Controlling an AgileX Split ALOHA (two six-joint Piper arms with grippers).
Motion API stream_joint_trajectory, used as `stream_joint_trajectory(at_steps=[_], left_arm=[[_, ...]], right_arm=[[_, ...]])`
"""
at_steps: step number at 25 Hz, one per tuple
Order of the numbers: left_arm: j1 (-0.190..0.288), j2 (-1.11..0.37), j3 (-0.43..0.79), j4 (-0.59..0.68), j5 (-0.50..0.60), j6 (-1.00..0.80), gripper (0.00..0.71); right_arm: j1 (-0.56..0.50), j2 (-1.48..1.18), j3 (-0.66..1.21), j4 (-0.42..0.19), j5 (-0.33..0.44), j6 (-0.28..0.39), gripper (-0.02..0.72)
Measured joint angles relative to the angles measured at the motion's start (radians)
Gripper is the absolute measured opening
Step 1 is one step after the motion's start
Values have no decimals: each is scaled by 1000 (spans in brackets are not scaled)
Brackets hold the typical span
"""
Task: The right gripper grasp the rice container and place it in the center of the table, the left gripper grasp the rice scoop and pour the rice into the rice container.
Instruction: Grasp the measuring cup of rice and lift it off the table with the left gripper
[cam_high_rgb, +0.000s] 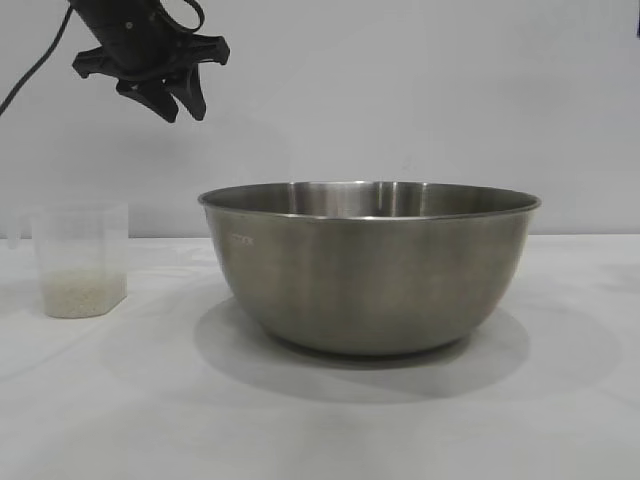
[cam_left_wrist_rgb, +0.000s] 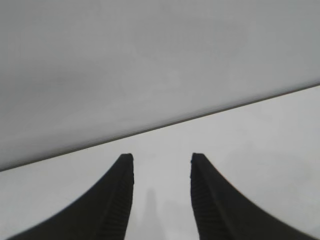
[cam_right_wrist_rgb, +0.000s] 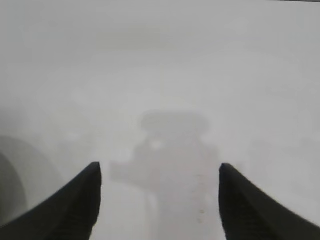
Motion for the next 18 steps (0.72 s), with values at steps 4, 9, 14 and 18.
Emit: stream_joint_trajectory(at_steps=[4,9,14,18], left_arm=[[0,0,0,0,0,0,230],[0,0,0,-5,0,-19,230],[0,0,0,-11,0,-23,230],[0,0,0,-21,0,-25,230]], right_arm=[[4,-91,2,13,31,0,427],[4,-303,196,20,-41,-4,427],[4,-601,555,21,-179,-5,427],[4,-851,759,18,-187,-6,427]])
